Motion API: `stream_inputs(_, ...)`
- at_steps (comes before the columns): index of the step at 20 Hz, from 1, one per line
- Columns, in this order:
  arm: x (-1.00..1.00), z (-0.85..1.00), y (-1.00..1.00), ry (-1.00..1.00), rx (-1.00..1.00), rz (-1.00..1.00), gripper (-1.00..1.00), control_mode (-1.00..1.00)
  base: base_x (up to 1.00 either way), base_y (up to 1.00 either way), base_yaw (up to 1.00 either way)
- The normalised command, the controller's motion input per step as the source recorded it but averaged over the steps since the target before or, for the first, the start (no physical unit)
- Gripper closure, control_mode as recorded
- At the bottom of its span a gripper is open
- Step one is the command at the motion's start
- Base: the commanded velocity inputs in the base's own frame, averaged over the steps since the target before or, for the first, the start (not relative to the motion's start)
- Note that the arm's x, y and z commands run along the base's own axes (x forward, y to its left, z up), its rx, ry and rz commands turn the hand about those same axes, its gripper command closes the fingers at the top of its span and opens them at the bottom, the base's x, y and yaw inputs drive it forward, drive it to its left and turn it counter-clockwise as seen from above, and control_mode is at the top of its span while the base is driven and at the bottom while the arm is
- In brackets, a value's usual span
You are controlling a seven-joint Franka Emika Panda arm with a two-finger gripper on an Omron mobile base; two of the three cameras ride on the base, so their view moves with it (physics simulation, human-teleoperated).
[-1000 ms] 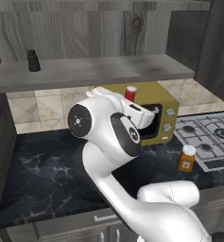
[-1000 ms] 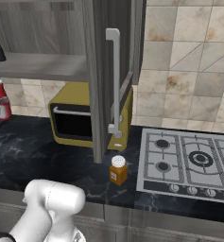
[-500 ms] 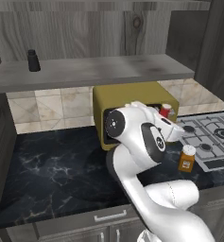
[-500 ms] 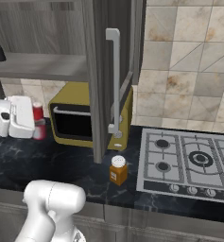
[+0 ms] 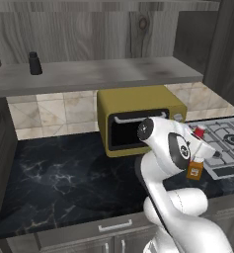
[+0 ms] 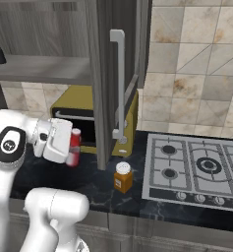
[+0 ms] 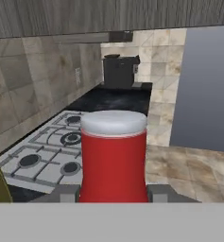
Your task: Collect the turmeric, ketchup, and shaker from the cabinet and place them next to the stove.
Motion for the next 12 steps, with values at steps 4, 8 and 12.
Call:
stream_inputs(4,0.18,-0.53,-0.64,0.15,0.0,-0.23,1.0,-1.0,0.0,0.0,0.0)
stream_inputs(8,0.52,-0.33,-0.27,0.04,-0.02,-0.09,1.0,-1.0,0.0,0.0,0.0)
stream_inputs(12,0.48,-0.36,-0.01,0.0,-0.07,-0.02,1.0,-1.0,0.0,0.0,0.0)
